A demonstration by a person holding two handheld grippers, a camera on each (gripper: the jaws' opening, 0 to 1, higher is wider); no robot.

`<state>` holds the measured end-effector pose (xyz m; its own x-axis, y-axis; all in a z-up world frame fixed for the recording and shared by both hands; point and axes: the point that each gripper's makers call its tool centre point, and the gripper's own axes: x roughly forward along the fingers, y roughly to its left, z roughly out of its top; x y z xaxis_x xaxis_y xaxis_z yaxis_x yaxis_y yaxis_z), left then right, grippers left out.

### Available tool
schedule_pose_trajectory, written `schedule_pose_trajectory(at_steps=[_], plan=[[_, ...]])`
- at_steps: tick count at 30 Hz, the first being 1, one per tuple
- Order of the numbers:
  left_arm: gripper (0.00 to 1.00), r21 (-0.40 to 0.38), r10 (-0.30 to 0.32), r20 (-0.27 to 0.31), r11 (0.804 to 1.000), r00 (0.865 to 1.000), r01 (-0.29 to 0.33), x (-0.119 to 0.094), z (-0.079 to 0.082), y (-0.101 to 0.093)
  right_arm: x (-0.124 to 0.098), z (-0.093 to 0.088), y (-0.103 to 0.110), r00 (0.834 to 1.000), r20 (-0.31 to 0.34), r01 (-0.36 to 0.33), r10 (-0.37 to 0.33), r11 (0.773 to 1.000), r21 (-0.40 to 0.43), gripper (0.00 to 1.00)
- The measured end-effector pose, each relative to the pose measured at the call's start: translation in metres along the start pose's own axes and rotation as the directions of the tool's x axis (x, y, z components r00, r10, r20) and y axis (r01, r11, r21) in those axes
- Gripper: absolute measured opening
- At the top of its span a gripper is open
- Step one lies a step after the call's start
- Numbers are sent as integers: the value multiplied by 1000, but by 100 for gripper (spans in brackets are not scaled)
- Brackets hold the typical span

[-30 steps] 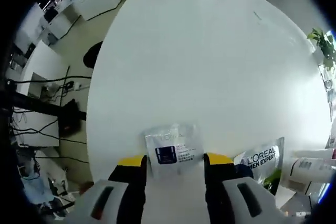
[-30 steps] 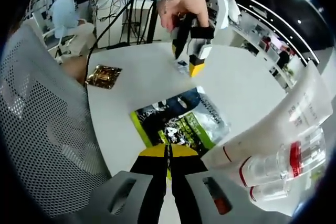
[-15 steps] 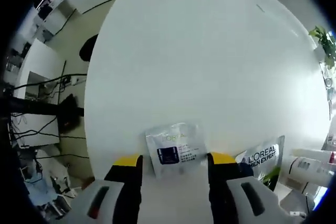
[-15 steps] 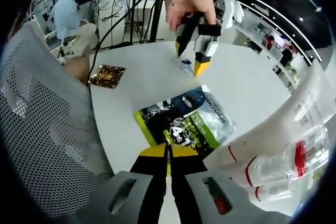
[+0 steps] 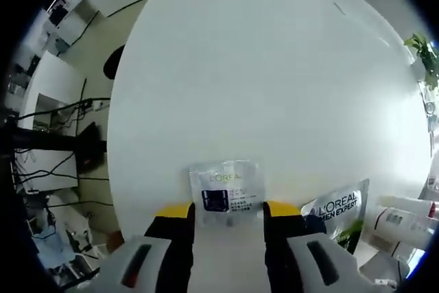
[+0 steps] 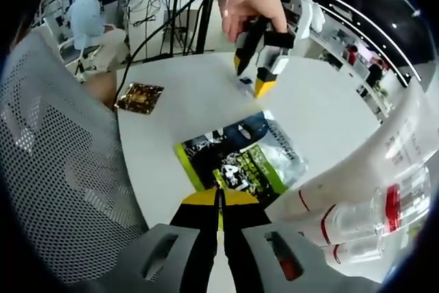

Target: Arrange the skincare products in the storage area until every visible bottle or jar stands upright without overlapping.

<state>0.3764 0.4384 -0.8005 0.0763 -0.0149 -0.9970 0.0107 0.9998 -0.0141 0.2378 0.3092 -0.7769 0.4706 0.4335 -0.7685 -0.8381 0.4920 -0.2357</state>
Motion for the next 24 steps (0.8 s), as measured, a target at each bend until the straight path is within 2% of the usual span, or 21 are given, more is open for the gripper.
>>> schedule_pose_trajectory(at_steps=[4, 9, 16, 22, 24], plan=[[41, 8, -7, 9, 1000, 1000, 6, 1, 4, 3, 0, -1, -2, 1000, -1, 9, -9, 1000, -1, 0], [41, -1, -24, 11, 1000, 1000, 24, -1, 2, 4, 0, -1, -3, 1000, -3, 17, -17, 1000, -12, 0], [41, -14, -52, 44, 998, 998, 53, -14, 5, 7, 0, -1, -4, 1000, -6, 24, -25, 1000, -17, 0], [41, 3, -98, 86, 995, 991, 98, -34, -4, 1, 0, -1, -4, 1000, -6, 27, -27, 999, -25, 0], [41, 10, -111, 84, 994, 990, 111, -37, -9, 0, 0, -1, -4, 1000, -4, 28, -28, 999, -28, 0]])
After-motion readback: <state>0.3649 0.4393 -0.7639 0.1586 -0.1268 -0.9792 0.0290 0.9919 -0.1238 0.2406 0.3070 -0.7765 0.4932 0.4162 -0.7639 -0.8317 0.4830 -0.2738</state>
